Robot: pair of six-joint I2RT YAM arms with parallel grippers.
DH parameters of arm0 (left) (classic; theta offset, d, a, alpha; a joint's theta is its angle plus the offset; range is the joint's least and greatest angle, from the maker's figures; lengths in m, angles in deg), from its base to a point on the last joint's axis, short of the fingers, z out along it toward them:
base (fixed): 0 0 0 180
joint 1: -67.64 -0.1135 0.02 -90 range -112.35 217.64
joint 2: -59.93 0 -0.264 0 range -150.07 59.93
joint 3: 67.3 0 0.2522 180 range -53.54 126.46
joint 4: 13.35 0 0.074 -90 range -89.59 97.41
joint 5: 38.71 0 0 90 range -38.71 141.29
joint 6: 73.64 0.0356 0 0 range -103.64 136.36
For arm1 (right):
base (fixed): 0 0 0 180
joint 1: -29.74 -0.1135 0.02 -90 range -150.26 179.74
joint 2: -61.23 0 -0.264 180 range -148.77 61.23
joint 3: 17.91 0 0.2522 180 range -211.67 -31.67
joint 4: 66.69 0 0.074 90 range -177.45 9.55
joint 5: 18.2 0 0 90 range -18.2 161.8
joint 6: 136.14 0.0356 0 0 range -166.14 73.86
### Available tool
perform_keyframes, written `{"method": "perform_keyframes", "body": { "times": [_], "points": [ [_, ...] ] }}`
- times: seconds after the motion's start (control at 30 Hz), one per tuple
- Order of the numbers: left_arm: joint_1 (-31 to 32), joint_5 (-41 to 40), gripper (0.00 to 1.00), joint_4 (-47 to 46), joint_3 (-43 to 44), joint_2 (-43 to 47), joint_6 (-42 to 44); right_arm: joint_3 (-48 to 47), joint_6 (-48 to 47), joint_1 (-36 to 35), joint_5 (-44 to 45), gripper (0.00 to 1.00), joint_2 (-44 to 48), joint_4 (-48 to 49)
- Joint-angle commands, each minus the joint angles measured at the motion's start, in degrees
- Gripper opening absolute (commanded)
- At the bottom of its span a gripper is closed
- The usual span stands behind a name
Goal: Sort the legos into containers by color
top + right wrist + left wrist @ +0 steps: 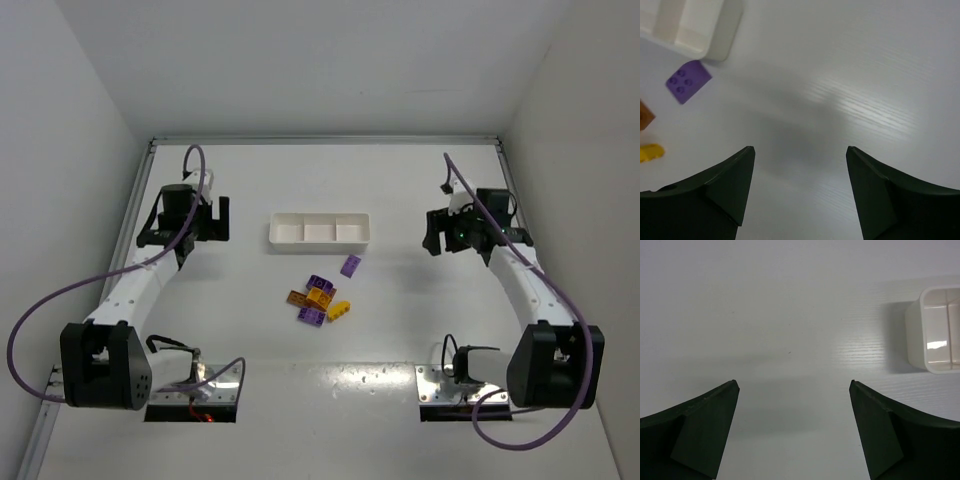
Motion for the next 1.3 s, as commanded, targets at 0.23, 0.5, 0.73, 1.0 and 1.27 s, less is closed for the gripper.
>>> {"method": "perform_keyframes", "body": {
  "times": [0.23, 0.5, 0.73, 1.0, 1.27],
  "points": [
    [3.5, 12.3, 0.93, 4.5, -1.7, 10.2, 9.1, 4.2, 8.1, -10.0, -5.8, 0.75, 6.3, 1.1],
    [7.7, 17.0, 0.92, 12.2, 0.7, 11.8, 14.5, 5.5, -11.7, -18.4, -18.5, 0.76, 6.6, -3.9],
    [15.6, 26.8, 0.88, 18.2, 1.8, 11.8, 20.5, 3.6, -10.6, -21.5, -17.0, 0.76, 3.3, -2.4],
    [22.8, 25.8, 0.87, 18.8, 3.9, 7.6, 18.8, 4.4, -16.0, -24.4, -13.7, 0.76, 3.0, -2.4],
    [31.2, 21.5, 0.78, 12.1, 9.8, -1.5, 0.5, 8.0, -0.4, -22.3, -1.3, 0.76, 4.7, 4.8]
  ]
}}
